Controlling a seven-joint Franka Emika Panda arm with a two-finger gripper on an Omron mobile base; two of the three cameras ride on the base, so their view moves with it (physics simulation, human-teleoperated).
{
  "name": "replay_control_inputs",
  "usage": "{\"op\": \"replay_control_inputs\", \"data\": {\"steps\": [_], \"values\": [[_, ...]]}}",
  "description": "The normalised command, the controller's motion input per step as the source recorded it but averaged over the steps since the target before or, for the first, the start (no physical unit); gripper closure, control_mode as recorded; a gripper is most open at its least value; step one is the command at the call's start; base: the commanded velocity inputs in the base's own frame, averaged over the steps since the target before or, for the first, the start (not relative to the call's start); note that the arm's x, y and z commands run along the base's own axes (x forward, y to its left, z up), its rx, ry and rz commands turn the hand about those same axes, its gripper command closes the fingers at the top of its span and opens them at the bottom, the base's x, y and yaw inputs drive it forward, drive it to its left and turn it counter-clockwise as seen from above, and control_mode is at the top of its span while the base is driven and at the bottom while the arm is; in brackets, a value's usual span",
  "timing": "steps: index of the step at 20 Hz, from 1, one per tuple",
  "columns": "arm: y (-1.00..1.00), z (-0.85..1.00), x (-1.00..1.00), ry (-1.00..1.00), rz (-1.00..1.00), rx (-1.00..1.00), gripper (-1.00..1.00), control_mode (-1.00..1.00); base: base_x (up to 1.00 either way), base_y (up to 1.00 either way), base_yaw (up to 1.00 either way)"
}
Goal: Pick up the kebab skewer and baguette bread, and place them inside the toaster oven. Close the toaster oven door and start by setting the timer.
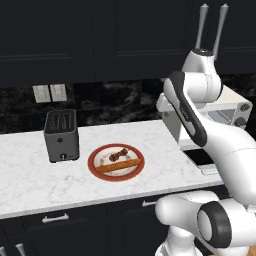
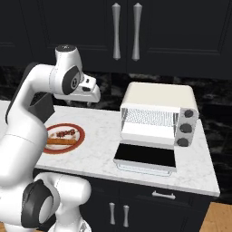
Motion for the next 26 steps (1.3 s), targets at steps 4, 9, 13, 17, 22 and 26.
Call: {"op": "replay_control_inputs", "data": {"steps": [4, 9, 13, 17, 22, 26], "values": [[0.00, 0.00, 0.00, 0.00, 0.00, 0.00, -1.00, 1.00, 0.00, 0.00, 0.00], [0.00, 0.00, 0.00, 0.00, 0.00, 0.00, -1.00, -1.00, 0.00, 0.00, 0.00], [0.00, 0.00, 0.00, 0.00, 0.00, 0.00, -1.00, -1.00, 0.00, 0.00, 0.00], [0.00, 0.00, 0.00, 0.00, 0.00, 0.00, -1.00, -1.00, 0.00, 0.00, 0.00], [-0.34, -0.12, -0.25, -0.10, 0.00, 0.05, -1.00, -1.00, 0.00, 0.00, 0.00], [-0.99, -0.12, -0.47, -0.50, 0.31, 0.19, -1.00, -1.00, 0.00, 0.00, 0.00]]}}
